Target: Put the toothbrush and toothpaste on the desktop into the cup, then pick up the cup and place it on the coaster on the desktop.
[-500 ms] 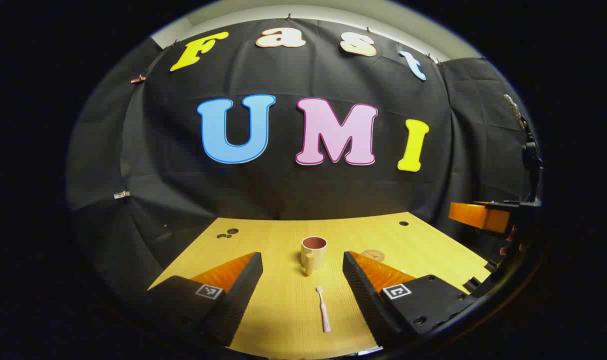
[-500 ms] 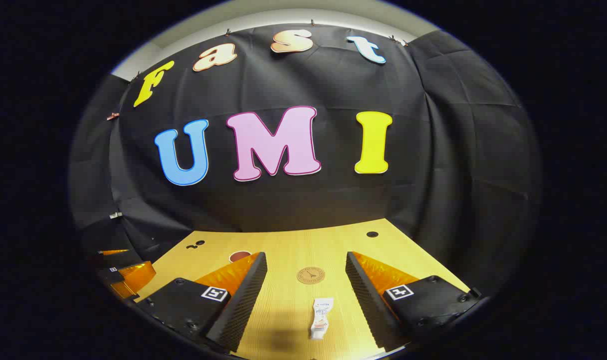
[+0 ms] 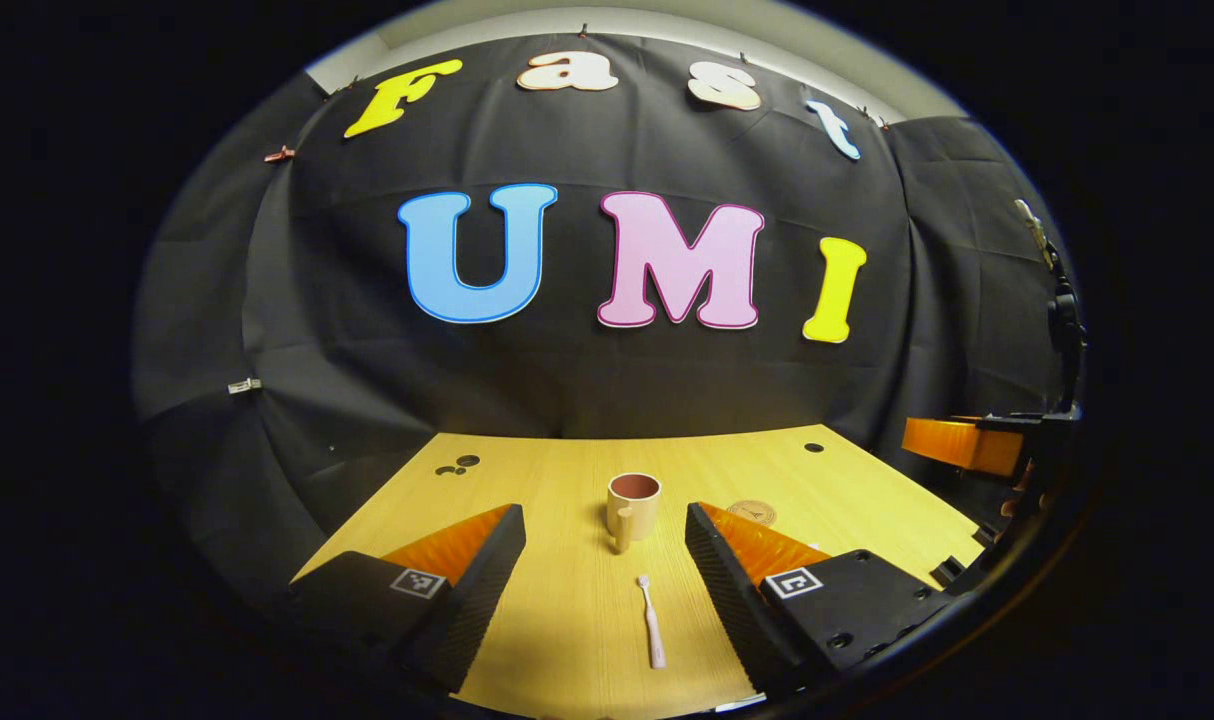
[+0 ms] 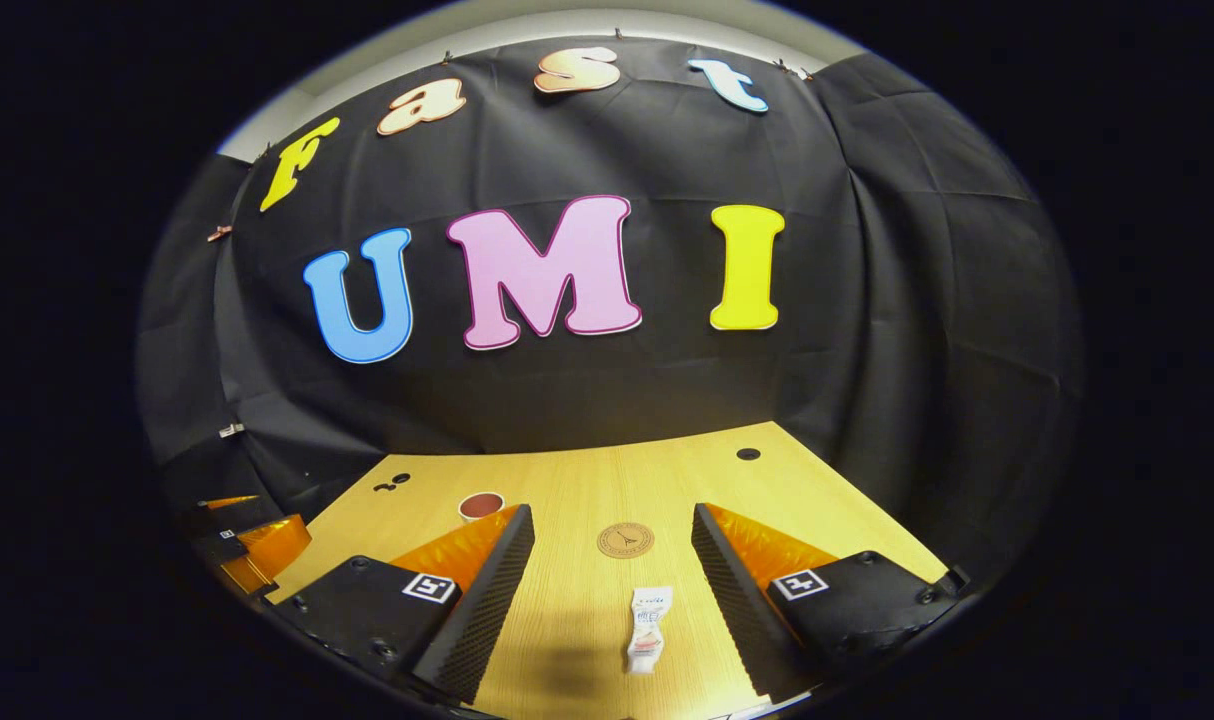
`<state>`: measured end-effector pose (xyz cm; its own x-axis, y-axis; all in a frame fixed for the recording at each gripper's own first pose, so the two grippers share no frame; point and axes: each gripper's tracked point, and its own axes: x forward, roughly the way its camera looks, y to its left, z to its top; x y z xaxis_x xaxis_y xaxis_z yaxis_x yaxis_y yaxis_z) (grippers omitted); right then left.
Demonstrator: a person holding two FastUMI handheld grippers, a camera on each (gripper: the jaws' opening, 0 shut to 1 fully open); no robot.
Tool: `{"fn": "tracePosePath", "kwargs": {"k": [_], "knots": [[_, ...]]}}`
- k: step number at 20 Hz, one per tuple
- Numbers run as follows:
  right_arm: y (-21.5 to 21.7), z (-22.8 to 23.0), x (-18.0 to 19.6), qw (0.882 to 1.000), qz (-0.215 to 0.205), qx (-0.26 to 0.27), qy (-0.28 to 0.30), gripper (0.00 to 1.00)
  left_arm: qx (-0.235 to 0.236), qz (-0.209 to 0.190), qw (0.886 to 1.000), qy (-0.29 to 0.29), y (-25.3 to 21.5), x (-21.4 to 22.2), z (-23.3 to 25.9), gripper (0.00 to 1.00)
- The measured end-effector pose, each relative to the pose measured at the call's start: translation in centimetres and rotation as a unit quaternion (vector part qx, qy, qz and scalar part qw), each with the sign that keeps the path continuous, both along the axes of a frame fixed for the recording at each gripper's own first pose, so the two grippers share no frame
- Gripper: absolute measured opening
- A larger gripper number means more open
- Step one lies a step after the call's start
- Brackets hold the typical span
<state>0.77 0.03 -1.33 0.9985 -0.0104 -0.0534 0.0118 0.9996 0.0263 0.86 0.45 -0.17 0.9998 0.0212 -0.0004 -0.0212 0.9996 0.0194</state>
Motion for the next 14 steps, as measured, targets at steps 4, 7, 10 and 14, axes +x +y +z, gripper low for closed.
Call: {"fn": "tracePosePath", "kwargs": {"k": [4, 7, 10, 14], "knots": [[-0.1, -0.7, 0.4, 1.000, -0.009, -0.001, 0.017, 0.98, 0.009, 0.010, 1.000, -0.004, 0.1, 0.2, -0.2, 1.00], [0.0, -0.9, 0.6, 1.000, -0.009, -0.012, 0.018, 0.98, 0.001, 0.006, 1.000, -0.003, -0.1, 0.3, -0.4, 1.00], [-0.1, -1.3, 1.0, 0.999, -0.012, -0.018, 0.027, 0.98, -0.004, 0.010, 1.000, 0.003, 0.1, 0.6, -0.6, 1.00], [0.0, -2.1, 1.4, 0.999, -0.009, -0.023, 0.042, 0.98, -0.025, 0.021, 0.999, 0.002, 0.6, 0.5, -0.6, 1.00]]}}
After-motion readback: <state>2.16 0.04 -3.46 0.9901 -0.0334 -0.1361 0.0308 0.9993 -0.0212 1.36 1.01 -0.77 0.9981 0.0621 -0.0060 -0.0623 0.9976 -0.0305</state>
